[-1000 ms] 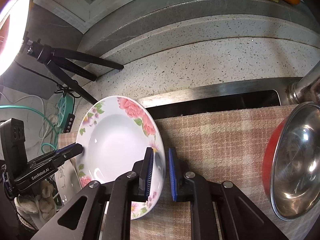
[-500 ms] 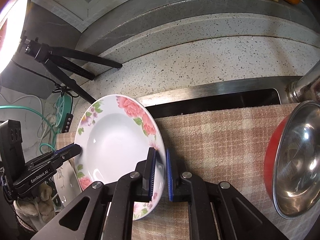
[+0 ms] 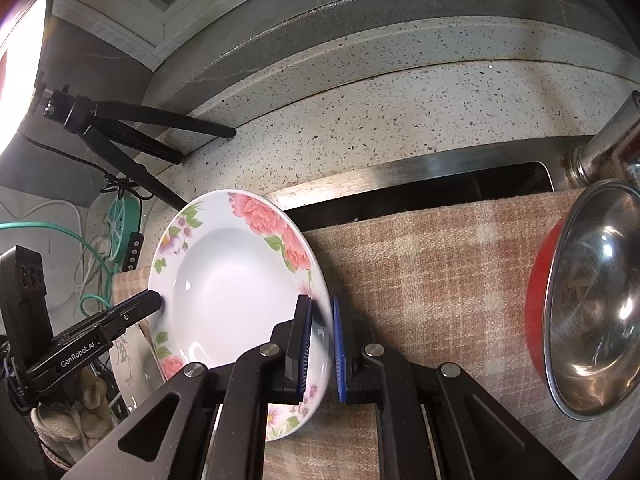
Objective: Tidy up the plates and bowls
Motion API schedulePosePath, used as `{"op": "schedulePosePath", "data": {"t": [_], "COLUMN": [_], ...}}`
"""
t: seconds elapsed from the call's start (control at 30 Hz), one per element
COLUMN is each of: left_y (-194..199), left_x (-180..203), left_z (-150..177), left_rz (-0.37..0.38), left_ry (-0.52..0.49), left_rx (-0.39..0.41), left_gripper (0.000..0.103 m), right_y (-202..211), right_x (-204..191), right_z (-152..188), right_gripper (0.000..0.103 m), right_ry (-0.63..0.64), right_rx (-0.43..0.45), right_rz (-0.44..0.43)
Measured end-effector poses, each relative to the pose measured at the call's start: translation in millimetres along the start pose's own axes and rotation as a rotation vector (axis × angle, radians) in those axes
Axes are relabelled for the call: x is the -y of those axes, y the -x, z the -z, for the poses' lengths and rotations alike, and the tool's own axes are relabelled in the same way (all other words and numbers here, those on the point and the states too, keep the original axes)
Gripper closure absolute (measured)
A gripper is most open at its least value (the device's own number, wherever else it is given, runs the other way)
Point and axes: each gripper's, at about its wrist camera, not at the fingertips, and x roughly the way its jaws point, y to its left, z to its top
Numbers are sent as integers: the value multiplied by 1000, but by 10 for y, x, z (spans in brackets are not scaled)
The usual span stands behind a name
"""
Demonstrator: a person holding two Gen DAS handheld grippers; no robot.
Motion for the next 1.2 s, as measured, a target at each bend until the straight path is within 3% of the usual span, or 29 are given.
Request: {"op": "schedulePosePath", "data": {"t": [1.2], "left_y": [-35], "left_x": [341], "left_z": [196], "left_rz": [-19], "left_ry": [-3], "left_rx": [0], "left_gripper": [94], "right_y": [175], "right_x": [178], "right_z": [177], "right_gripper": [93], "right_ry": [-19], "right_rx": [-2], "right_rz": [-3]}}
